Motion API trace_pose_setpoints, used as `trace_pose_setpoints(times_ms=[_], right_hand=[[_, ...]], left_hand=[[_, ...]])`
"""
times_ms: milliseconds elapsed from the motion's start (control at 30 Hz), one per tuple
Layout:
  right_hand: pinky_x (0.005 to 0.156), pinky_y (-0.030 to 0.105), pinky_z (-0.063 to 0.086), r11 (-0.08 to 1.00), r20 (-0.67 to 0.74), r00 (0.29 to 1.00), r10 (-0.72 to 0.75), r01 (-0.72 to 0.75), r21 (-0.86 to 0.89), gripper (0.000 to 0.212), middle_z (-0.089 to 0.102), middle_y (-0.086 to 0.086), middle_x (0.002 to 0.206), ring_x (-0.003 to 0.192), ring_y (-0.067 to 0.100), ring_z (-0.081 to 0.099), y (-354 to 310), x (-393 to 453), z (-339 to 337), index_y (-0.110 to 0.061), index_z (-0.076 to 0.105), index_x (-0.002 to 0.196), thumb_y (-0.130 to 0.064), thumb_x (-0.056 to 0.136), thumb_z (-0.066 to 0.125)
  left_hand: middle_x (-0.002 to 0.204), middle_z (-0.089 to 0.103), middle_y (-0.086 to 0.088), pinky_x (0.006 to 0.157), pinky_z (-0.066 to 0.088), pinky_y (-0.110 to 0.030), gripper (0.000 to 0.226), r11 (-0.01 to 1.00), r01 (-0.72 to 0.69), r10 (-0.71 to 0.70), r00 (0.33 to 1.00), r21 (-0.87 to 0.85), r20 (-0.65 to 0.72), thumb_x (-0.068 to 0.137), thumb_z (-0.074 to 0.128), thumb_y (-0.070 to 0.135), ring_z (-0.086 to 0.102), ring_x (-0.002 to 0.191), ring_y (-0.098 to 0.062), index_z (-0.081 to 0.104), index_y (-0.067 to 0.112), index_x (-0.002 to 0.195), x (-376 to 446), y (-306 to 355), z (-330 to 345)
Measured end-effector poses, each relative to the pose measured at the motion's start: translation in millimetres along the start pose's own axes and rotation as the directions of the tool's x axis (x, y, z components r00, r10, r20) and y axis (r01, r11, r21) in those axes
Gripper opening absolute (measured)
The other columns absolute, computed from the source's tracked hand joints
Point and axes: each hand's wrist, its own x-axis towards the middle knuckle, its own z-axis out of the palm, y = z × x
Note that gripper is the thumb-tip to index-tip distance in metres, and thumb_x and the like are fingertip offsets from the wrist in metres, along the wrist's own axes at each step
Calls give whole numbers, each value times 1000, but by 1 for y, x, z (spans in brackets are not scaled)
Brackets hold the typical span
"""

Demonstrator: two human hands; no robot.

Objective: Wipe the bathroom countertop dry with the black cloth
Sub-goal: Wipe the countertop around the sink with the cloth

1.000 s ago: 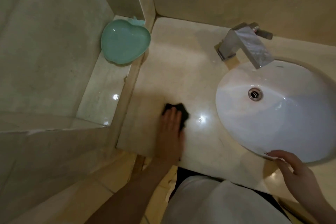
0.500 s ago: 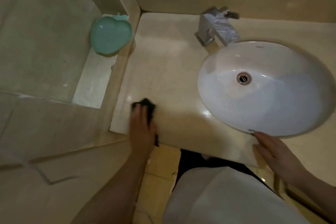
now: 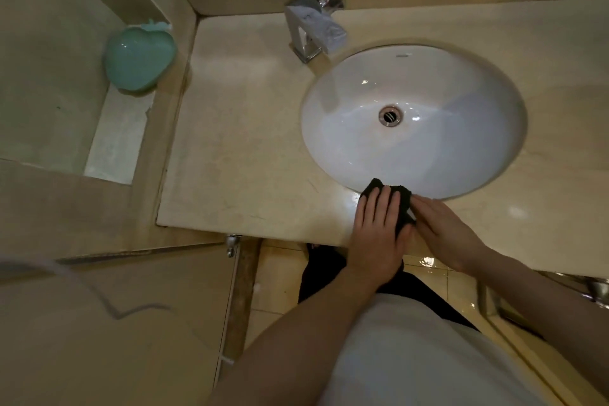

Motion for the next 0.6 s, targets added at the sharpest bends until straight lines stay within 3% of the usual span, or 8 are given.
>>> trace_pose_setpoints(times_ms=[100, 133, 200, 267, 367, 433, 533, 600], right_hand=[[119, 38, 24, 978, -231, 950, 209, -203, 49, 56, 35, 8, 155, 142, 23, 32, -8, -15, 2, -12, 33, 151, -16, 98, 53], [118, 38, 24, 984, -265, 948, 176, -180, 9, 65, 31, 8, 157, 143, 24, 28, -15, -18, 5, -13, 31, 152, -25, 95, 60], [120, 42, 22, 981, -166, 985, -37, 3, -196, 93, 22, 7, 160, 146, 24, 21, -35, -16, 14, -20, 23, 155, -57, 82, 68], [122, 47, 14, 924, 10, 987, -157, 151, -351, 115, 11, 8, 163, 149, 28, 12, -45, 3, 35, -26, 13, 157, -80, 68, 60], [120, 53, 13, 878, 82, 993, -84, 112, -466, 127, 18, 18, 160, 146, 38, 18, -53, 31, 63, -21, 16, 157, -72, 55, 73], [119, 53, 17, 847, 76, 996, -46, 79, -525, 127, 25, 19, 157, 142, 40, 26, -53, 33, 70, -18, 18, 156, -63, 55, 79], [121, 45, 15, 857, 23, 997, -76, 77, -510, 119, 25, 11, 158, 143, 32, 25, -43, 26, 65, -15, 14, 156, -69, 65, 68], [121, 42, 17, 854, -15, 998, -65, 48, -519, 118, 30, 8, 155, 141, 29, 29, -30, 16, 53, -14, 16, 156, -74, 66, 63]], left_hand=[[162, 26, -6, 123, 16, -43, 52, 990, -102, 106, 994, -93, 34, 109, 28, 35, 20, 151, -19, 28, 12, 156, -4, -15, -22], [164, 23, -1, 124, 16, -37, 50, 975, -106, 121, 990, -194, 66, 109, 30, 30, 18, 151, -12, 25, 16, 157, -6, -22, -37], [165, 16, 8, 123, 13, -21, 50, 935, -41, 74, 994, -352, 81, 109, 32, 22, 14, 150, 0, 20, 26, 157, -13, -36, -63], [162, 20, 11, 121, 15, -18, 50, 923, 75, -86, 996, -378, -11, 107, 33, 14, 17, 148, 2, 27, 27, 155, -23, -54, -76], [151, 39, 4, 120, 28, -35, 43, 882, 254, -293, 955, -397, -40, 104, 38, 6, 33, 140, -7, 46, 20, 144, -40, -83, -76], [143, 46, 3, 116, 33, -36, 40, 880, 258, -289, 957, -399, -19, 103, 40, 5, 40, 134, -9, 52, 18, 138, -59, -93, -76], [142, 45, 7, 110, 30, -11, 36, 915, 193, -214, 976, -354, -23, 103, 42, 10, 41, 133, -5, 57, 20, 134, -82, -100, -77], [142, 44, 7, 105, 26, -3, 35, 927, 171, -185, 983, -333, -12, 101, 46, 8, 41, 133, -5, 61, 22, 130, -84, -106, -73]])
